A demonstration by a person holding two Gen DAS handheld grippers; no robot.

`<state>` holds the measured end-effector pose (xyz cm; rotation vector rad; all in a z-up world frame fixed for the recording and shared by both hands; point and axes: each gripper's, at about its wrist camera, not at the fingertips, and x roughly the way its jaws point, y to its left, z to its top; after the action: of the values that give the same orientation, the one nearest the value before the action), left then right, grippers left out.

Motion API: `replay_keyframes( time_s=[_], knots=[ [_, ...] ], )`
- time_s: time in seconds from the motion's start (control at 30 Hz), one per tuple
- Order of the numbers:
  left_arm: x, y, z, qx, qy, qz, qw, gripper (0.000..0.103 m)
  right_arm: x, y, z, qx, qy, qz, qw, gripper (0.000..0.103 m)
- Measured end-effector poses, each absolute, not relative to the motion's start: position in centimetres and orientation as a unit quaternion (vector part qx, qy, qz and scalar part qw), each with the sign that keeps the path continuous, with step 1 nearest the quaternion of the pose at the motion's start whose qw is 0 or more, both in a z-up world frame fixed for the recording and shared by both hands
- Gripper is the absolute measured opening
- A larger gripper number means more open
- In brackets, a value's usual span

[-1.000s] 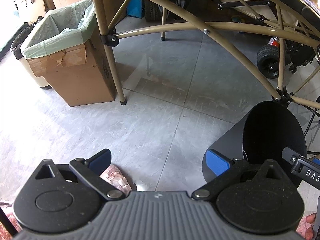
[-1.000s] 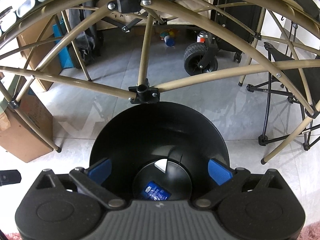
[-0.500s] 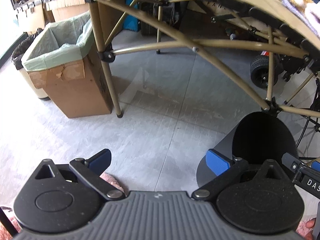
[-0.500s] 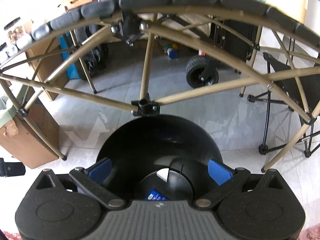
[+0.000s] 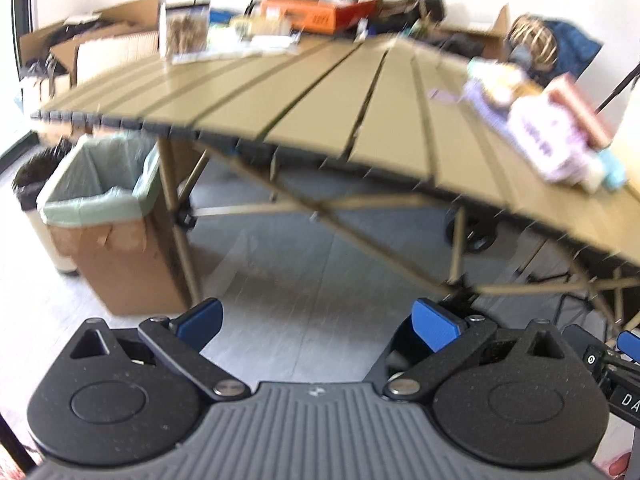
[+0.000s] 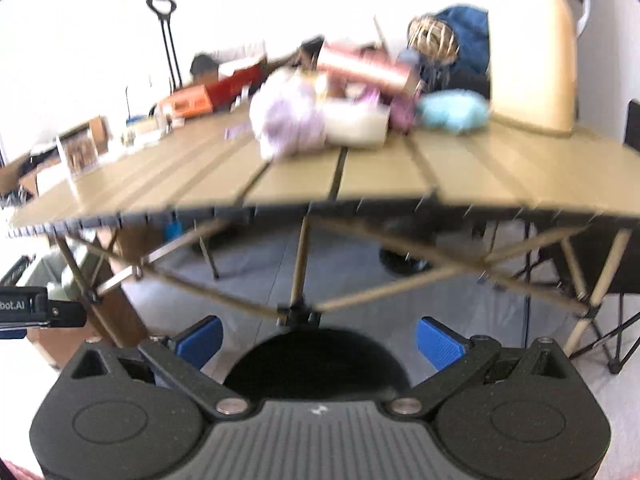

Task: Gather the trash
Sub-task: 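Raise both tools back up toward the items on the table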

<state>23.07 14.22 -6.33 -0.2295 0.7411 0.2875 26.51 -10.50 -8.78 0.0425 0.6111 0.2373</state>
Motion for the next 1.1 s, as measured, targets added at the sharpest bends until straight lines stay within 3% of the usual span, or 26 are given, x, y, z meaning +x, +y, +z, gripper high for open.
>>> replay_keyframes(
  time_s=[0.67, 1.1],
  knots=[
    [27.5, 8.2, 1.2, -0.1, 0.259, 0.12, 0.953, 0.103, 30.2, -15.6, 1.4, 0.052, 0.15, 0.087, 0.983, 0.103],
    [34.9, 4.6, 1.3, -0.093, 0.265, 0.082, 0.956, 0.103, 37.2, -19.1, 0.8, 0.103, 0.145, 0.05, 0.983, 0.103]
  ],
)
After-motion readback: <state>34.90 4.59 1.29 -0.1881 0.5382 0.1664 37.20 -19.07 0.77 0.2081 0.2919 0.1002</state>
